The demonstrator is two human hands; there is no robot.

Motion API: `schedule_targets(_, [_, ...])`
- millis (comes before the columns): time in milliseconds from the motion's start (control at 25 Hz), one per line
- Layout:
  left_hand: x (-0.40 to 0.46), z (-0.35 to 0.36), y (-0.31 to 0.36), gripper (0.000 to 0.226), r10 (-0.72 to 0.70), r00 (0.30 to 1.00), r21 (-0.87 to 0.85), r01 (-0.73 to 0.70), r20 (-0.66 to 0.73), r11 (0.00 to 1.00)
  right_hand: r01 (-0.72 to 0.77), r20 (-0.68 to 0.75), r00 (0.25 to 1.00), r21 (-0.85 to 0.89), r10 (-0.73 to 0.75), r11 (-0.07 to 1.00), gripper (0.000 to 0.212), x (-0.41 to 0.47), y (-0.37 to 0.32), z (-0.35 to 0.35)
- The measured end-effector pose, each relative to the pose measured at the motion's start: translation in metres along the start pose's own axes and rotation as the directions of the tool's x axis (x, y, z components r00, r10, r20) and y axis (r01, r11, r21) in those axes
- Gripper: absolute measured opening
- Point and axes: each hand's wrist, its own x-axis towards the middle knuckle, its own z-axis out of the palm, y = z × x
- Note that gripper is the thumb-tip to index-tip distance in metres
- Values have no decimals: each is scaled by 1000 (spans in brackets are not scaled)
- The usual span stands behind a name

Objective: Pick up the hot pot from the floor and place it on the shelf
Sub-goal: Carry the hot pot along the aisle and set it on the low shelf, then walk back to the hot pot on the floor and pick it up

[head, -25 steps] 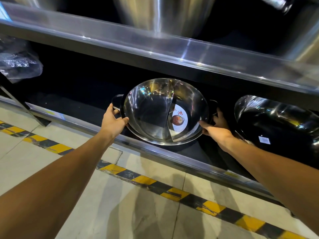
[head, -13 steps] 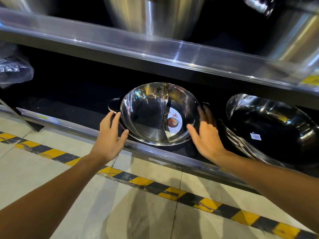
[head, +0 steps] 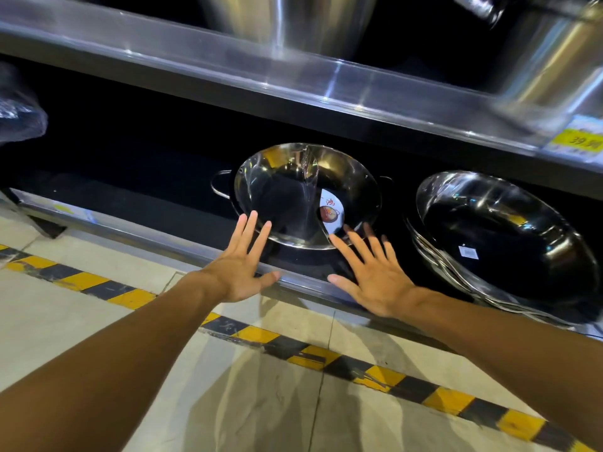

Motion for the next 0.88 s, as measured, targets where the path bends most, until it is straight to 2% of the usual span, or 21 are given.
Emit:
schedule_targets(280, [20, -4, 15, 99, -46, 997, -34, 48, 59, 998, -85, 86, 993, 45, 81, 995, 80, 13, 9, -9])
schedule_targets(360, [18, -5, 15, 92, -37, 999, 52, 36, 19, 998, -71, 14, 997, 76, 70, 995, 80, 13, 4, -12])
schedule_targets(400, [15, -7, 15, 88, -13, 999, 112, 18, -41, 994, -19, -94, 995, 89, 27, 996, 78, 12, 0, -13])
schedule_targets(480, [-4, -7, 15, 83, 43, 980, 184, -6, -197, 983, 195, -297, 942, 97, -159, 976, 71, 8, -14, -16])
schedule_targets(560, [-45, 0, 18, 79, 33, 972, 205, 16, -233, 979, 373, -373, 880, 166, -292, 913, 63, -7, -40, -16])
schedule_targets(680, [-139, 7, 27, 75, -150, 987, 233, 159, -55, 959, 358, -273, 921, 311, -279, 880, 58, -57, -88, -30])
schedule_targets(760, [-211, -8, 40, 79, -324, 943, 255, 295, 77, 921, 350, -78, 936, 339, -344, 873, 60, -95, -113, -60])
schedule_targets(880, [-307, -69, 64, 79, -470, 865, 250, 423, 176, 871, 385, 200, 864, 327, -462, 863, 64, -127, -144, -138])
